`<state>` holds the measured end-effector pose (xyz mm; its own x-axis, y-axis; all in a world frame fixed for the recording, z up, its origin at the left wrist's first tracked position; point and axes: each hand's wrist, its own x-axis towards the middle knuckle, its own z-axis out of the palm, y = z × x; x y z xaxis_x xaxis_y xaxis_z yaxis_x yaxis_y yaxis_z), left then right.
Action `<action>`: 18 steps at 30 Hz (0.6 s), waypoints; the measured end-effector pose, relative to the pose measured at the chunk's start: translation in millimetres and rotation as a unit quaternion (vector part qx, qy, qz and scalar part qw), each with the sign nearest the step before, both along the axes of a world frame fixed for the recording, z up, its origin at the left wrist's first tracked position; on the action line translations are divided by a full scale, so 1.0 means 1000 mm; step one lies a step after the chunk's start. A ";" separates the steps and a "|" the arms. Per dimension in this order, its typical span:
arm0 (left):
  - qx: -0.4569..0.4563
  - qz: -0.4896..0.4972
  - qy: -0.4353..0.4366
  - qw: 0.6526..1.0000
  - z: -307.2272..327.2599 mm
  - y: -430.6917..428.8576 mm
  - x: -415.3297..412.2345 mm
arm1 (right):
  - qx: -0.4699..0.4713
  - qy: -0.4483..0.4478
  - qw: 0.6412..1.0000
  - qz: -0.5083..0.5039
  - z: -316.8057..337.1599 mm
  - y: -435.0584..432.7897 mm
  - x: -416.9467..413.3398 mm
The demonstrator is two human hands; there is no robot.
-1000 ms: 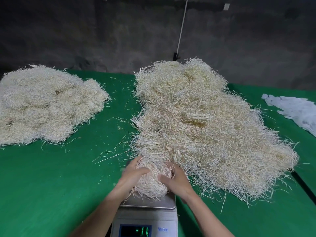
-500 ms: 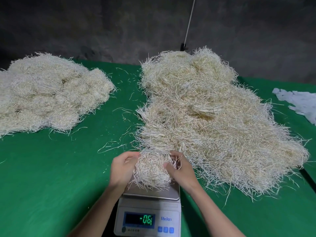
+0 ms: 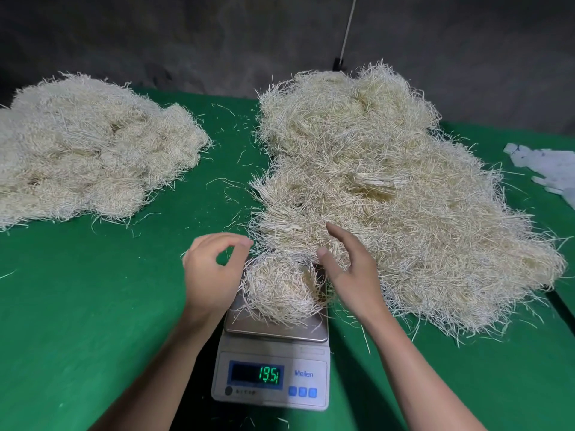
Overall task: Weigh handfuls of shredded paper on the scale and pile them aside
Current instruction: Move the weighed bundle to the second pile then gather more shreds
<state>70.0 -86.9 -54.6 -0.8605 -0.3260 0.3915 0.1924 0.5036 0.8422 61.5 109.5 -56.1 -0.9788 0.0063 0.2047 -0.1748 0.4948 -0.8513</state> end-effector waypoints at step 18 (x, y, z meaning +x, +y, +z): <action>0.091 -0.028 -0.035 0.995 0.012 0.001 0.001 | -0.047 0.010 0.999 0.008 0.006 0.001 0.002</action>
